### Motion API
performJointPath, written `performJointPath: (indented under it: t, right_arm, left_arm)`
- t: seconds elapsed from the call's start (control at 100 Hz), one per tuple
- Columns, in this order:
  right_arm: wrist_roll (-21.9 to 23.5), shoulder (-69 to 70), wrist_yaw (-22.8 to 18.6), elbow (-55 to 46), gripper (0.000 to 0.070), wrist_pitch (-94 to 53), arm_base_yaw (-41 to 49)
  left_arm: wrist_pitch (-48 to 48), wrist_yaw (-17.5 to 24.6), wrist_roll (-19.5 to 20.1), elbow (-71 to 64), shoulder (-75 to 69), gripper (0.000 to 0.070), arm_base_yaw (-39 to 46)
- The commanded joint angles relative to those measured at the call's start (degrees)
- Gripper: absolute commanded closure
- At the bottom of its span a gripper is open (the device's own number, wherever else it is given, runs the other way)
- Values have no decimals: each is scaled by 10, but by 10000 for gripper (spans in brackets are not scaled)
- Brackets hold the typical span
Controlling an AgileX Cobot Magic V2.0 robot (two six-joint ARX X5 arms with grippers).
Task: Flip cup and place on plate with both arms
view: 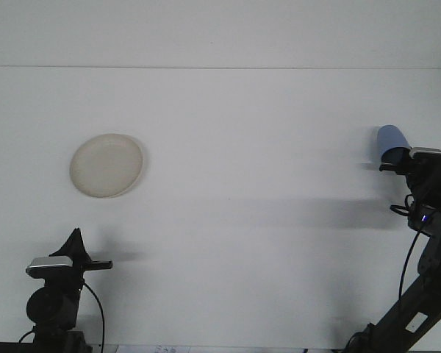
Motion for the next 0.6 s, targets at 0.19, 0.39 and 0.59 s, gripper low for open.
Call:
performJointPath:
  t: [0.19, 0.39, 0.59]
  right_arm:
    - [118, -128, 7, 11, 699, -213, 25]
    - [111, -267, 40, 12, 700, -426, 115]
    - [63, -380, 118, 18, 700, -648, 267]
  left_arm:
    - [8, -3, -3, -11, -1, 687, 0]
    - [8, -3, -3, -11, -1, 687, 0]
    - [8, -3, -3, -11, -1, 687, 0]
